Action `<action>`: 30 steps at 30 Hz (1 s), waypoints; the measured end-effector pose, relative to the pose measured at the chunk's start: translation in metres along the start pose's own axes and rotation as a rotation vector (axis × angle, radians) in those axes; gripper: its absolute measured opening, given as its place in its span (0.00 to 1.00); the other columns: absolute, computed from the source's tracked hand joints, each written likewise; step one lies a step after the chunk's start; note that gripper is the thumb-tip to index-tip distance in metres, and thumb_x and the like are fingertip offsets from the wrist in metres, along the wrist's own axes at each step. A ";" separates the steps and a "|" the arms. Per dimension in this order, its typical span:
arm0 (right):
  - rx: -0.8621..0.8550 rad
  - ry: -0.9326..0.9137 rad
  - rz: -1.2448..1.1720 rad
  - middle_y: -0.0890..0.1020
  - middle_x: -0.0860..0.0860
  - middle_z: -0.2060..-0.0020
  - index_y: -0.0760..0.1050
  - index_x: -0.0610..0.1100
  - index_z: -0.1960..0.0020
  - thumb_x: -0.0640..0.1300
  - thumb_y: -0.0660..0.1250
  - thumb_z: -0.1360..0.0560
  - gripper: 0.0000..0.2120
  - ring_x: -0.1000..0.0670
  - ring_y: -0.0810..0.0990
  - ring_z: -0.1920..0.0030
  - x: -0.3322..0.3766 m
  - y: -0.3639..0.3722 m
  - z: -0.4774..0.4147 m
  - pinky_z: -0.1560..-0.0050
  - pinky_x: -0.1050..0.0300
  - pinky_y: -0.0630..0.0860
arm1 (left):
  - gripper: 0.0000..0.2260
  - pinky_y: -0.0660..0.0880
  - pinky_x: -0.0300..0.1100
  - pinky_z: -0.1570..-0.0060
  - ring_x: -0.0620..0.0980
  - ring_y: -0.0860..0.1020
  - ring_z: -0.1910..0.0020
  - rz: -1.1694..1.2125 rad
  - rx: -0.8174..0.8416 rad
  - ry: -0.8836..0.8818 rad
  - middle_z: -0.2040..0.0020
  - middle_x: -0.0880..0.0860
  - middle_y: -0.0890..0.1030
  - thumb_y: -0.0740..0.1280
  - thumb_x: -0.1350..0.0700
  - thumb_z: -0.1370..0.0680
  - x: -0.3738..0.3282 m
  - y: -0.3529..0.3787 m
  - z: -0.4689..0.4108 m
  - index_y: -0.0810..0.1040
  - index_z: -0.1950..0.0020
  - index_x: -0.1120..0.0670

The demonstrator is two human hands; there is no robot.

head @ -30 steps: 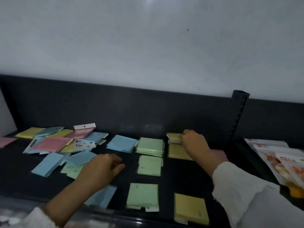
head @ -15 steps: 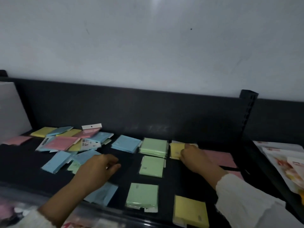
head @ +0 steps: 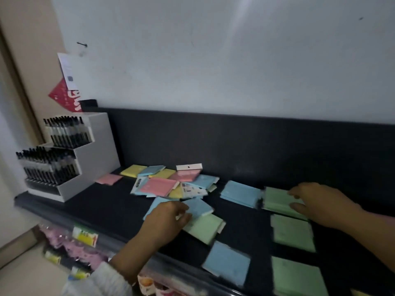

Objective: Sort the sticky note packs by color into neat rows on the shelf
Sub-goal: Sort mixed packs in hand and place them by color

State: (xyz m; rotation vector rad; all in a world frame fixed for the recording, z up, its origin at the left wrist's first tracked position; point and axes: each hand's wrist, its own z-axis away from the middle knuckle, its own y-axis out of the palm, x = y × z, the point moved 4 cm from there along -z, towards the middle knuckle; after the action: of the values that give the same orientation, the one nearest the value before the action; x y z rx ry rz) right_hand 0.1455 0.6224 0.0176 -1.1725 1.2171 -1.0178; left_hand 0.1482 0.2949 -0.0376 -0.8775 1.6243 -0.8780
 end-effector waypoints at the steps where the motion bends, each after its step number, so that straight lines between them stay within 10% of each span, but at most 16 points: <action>1: -0.012 -0.006 -0.001 0.73 0.51 0.36 0.68 0.51 0.32 0.55 0.58 0.23 0.20 0.49 0.74 0.39 0.017 -0.003 -0.007 0.41 0.54 0.73 | 0.14 0.75 0.43 0.47 0.43 0.78 0.48 0.007 -0.006 0.003 0.46 0.44 0.80 0.64 0.43 0.25 0.012 -0.004 -0.006 0.77 0.41 0.45; 15: -0.002 -0.179 -0.110 0.76 0.49 0.40 0.73 0.48 0.39 0.53 0.60 0.24 0.16 0.48 0.74 0.41 0.277 -0.008 -0.138 0.47 0.55 0.72 | 0.17 0.74 0.39 0.47 0.43 0.75 0.45 -0.016 0.030 0.072 0.41 0.45 0.77 0.67 0.46 0.25 0.203 -0.071 -0.100 0.75 0.38 0.45; 25: 0.122 -0.222 -0.095 0.77 0.47 0.44 0.74 0.45 0.43 0.58 0.70 0.32 0.23 0.46 0.76 0.47 0.340 0.009 -0.183 0.46 0.51 0.75 | 0.28 0.66 0.38 0.35 0.46 0.67 0.34 -0.011 0.153 0.227 0.33 0.46 0.70 0.71 0.45 0.29 0.217 -0.064 -0.124 0.68 0.31 0.48; 30: 0.167 -0.211 -0.224 0.79 0.46 0.54 0.76 0.44 0.51 0.50 0.63 0.27 0.11 0.47 0.78 0.56 0.336 0.003 -0.190 0.57 0.55 0.73 | 0.33 0.59 0.41 0.30 0.47 0.59 0.29 -0.132 0.296 0.285 0.27 0.48 0.62 0.69 0.45 0.27 0.200 -0.049 -0.132 0.60 0.26 0.50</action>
State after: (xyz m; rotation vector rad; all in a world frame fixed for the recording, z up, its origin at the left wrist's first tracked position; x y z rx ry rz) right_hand -0.0104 0.2724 -0.0291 -1.2678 0.8331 -1.1074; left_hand -0.0122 0.1115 -0.0580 -0.6793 1.6322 -1.3472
